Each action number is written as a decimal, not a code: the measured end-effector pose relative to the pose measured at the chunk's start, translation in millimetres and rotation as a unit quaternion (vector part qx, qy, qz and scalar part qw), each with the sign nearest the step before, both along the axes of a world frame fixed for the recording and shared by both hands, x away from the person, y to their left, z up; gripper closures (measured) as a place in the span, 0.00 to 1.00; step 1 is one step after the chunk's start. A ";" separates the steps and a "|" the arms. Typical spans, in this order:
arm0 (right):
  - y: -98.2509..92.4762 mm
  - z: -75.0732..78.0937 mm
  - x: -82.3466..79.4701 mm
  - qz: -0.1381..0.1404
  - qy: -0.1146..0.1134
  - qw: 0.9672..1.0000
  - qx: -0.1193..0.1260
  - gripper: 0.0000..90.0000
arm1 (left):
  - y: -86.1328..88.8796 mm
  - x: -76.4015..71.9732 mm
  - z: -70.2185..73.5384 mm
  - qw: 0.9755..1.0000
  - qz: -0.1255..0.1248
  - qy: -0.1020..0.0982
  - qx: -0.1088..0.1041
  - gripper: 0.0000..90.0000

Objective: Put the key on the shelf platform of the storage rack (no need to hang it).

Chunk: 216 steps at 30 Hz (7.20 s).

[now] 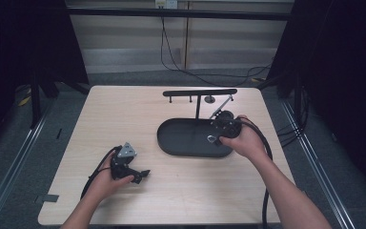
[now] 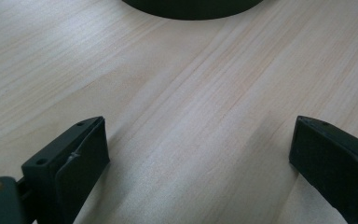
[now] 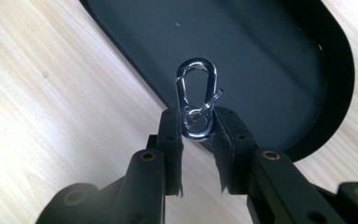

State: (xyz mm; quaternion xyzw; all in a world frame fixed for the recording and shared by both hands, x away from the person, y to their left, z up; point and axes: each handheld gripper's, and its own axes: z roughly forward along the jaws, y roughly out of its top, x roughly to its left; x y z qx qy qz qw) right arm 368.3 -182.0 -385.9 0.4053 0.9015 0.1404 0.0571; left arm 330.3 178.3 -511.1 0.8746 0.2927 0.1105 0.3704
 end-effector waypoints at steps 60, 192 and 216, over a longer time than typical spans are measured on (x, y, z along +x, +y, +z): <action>-0.4 -36.0 31.2 -0.043 0.008 0.999 -0.006 0.81 | -0.1 0.0 0.0 1.000 -0.001 0.000 0.001 0.04; -9.9 -41.1 3.0 -0.035 -0.007 0.999 0.034 0.31 | 0.6 0.4 0.7 1.000 -0.005 -0.001 0.008 0.04; -24.2 -35.4 -22.8 -0.020 -0.006 0.999 0.041 0.30 | 0.6 0.4 0.7 1.000 -0.005 -0.001 0.009 0.04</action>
